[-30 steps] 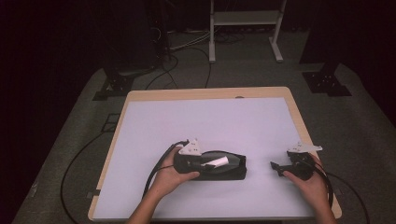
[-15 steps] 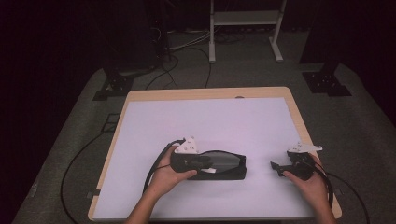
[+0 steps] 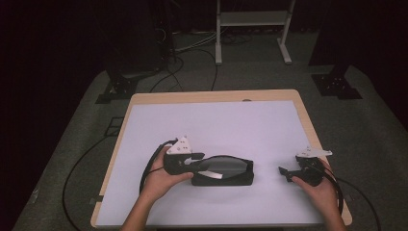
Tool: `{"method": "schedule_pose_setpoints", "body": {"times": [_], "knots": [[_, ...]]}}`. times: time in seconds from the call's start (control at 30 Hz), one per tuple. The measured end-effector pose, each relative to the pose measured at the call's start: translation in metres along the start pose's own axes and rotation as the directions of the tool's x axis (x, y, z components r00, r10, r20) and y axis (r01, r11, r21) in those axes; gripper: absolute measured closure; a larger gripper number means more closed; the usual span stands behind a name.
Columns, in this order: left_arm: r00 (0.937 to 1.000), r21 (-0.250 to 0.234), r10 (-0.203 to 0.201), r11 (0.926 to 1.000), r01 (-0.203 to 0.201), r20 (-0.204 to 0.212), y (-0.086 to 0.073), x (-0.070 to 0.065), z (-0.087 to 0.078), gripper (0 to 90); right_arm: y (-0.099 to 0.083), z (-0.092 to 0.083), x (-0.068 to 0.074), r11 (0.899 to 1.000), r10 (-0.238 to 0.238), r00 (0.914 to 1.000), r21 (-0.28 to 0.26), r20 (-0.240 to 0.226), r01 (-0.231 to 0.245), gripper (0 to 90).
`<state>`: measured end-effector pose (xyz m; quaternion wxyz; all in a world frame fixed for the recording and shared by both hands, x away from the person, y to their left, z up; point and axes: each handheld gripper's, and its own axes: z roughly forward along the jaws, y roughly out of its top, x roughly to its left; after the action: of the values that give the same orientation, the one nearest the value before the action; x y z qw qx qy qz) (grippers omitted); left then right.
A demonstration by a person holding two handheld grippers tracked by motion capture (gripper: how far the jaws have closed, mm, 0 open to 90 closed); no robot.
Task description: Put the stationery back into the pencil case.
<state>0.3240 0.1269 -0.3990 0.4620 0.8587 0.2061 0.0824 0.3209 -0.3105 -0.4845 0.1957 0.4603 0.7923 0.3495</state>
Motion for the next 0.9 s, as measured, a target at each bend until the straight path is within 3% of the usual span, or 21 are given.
{"method": "schedule_pose_setpoints", "body": {"times": [0.3,0.5,0.9], "knots": [[0.9952,0.011,-0.053,0.9985,0.054,-0.083,-0.014,0.008,-0.021,37.1,0.000,0.000,0.000,1.000,-0.001,1.0000,0.000,0.001,0.001,12.7],[0.9862,0.018,-0.073,0.9969,0.076,-0.149,-0.023,0.013,-0.033,27.4,0.000,0.000,0.000,1.000,-0.001,1.0000,0.000,0.001,0.001,12.8],[0.9658,0.021,-0.101,0.9938,0.109,-0.239,-0.038,0.016,-0.050,17.1,0.000,0.000,0.000,1.000,-0.003,1.0000,0.000,0.002,0.003,12.8]]}}
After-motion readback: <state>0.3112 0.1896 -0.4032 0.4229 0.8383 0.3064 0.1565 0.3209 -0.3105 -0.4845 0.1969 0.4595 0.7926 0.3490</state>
